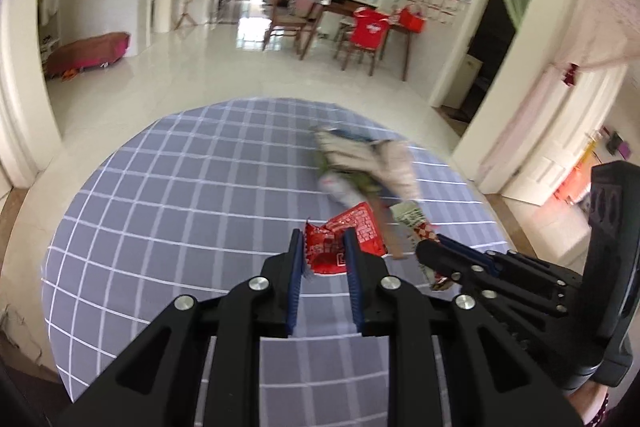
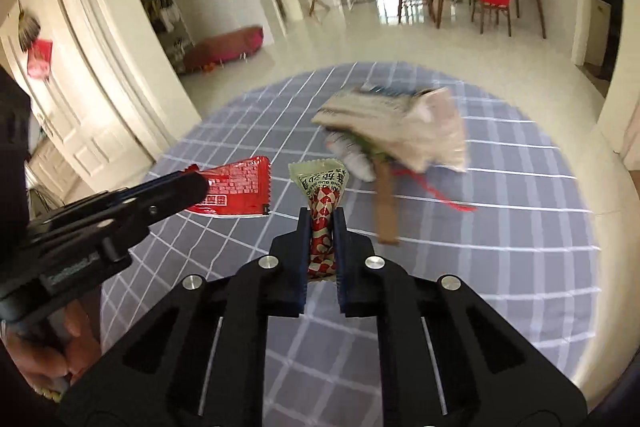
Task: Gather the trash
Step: 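Carry both red packets over the blue bucket and open both grippers, then move both grippers back over the beige paper bag on the table, then close the right gripper on the beige printed paper bag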
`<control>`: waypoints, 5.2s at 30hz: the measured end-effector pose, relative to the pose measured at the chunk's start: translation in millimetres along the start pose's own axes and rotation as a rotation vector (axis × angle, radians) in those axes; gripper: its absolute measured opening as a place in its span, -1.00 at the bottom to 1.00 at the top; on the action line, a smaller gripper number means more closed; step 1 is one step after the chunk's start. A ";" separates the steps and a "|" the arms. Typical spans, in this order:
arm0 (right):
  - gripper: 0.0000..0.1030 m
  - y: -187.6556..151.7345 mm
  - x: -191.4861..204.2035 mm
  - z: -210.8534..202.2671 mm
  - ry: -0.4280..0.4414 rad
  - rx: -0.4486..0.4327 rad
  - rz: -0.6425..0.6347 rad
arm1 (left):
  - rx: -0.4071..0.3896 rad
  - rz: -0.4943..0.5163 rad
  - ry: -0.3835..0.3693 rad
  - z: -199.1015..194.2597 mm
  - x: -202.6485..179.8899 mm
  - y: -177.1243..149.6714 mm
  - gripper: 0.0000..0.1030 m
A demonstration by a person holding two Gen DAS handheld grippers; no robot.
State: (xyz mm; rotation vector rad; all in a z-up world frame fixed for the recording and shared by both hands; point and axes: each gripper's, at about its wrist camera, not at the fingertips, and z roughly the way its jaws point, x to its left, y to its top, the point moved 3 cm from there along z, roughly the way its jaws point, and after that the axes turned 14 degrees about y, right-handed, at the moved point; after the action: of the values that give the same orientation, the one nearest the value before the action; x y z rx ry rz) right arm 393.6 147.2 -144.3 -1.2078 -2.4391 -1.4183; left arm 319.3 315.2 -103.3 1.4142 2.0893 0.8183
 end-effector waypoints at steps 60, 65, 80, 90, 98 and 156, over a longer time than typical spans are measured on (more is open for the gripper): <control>-0.78 -237.8 -283.2 -314.6 -0.370 -0.420 0.558 | 0.260 0.626 -0.237 51.0 -440.2 -167.3 0.41; -0.72 -233.3 -287.0 -311.1 -0.369 -0.433 0.558 | 0.253 0.607 -0.229 54.6 -435.2 -163.1 0.42; 0.31 -232.2 -295.0 -306.2 -0.395 -0.445 0.597 | 0.238 0.577 -0.222 54.7 -414.8 -149.5 0.46; 0.31 -194.8 -248.2 -292.9 -0.333 -0.428 0.510 | 0.174 0.507 -0.224 33.7 -367.0 -119.3 0.47; 0.31 -134.7 -182.9 -236.5 -0.240 -0.368 0.363 | 0.092 0.376 -0.145 23.5 -269.0 -63.8 0.51; -0.76 75.6 -63.7 92.6 -0.029 -0.020 -0.112 | 0.104 -0.032 0.150 117.8 40.8 39.5 0.53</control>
State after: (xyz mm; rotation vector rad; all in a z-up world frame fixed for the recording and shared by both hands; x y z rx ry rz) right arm 515.5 200.1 -170.7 -1.1195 -2.5554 -1.4671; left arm 410.7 389.0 -160.6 1.4069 2.2921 0.8368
